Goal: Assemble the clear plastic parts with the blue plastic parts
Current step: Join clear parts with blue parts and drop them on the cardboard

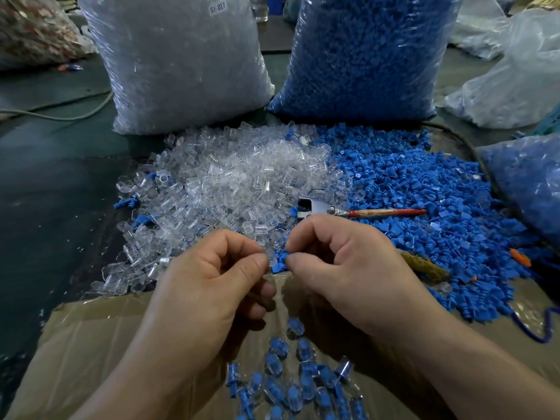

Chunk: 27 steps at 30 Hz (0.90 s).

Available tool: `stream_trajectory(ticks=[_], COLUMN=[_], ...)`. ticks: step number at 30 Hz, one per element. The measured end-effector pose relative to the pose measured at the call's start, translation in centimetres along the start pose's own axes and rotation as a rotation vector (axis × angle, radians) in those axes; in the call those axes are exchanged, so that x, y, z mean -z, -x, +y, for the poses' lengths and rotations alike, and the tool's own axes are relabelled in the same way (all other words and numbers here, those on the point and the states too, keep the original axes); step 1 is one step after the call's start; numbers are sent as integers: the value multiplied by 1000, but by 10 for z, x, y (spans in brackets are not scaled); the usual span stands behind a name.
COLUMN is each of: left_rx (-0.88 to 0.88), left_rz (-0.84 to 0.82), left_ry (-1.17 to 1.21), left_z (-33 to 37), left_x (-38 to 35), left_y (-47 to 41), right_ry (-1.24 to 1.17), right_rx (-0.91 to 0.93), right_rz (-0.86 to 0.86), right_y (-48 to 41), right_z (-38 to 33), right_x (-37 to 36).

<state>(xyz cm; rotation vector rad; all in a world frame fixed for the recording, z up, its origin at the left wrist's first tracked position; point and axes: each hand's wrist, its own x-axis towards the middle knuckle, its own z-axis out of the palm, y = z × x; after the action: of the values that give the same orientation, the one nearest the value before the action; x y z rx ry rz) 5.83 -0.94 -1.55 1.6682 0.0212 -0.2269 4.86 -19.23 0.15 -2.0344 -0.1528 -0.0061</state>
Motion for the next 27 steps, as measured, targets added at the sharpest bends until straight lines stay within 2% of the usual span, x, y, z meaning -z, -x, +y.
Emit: stream_trajectory(ticks=[3, 9, 14, 17, 22, 27], left_rx=[-15, -36, -47, -52, -15, 0], left_rz=[12, 24, -19, -35, -98, -145], left_ry=[-11, 3, 88, 153, 199, 276], left_z=[1, 4, 10, 10, 11, 12], left_x=[-4, -5, -9, -9, -4, -4], left_y=[2, 4, 6, 5, 4, 4], right_ry=[16, 308, 437, 395, 401, 417], right_rx=[66, 239, 319, 341, 354, 325], right_rz=[-14, 19, 84, 119, 31, 109], right_y=[4, 3, 6, 6, 8, 12], right_z=[-2, -4, -6, -6, -5, -9], right_x=[-3, -6, -7, -6, -4, -6])
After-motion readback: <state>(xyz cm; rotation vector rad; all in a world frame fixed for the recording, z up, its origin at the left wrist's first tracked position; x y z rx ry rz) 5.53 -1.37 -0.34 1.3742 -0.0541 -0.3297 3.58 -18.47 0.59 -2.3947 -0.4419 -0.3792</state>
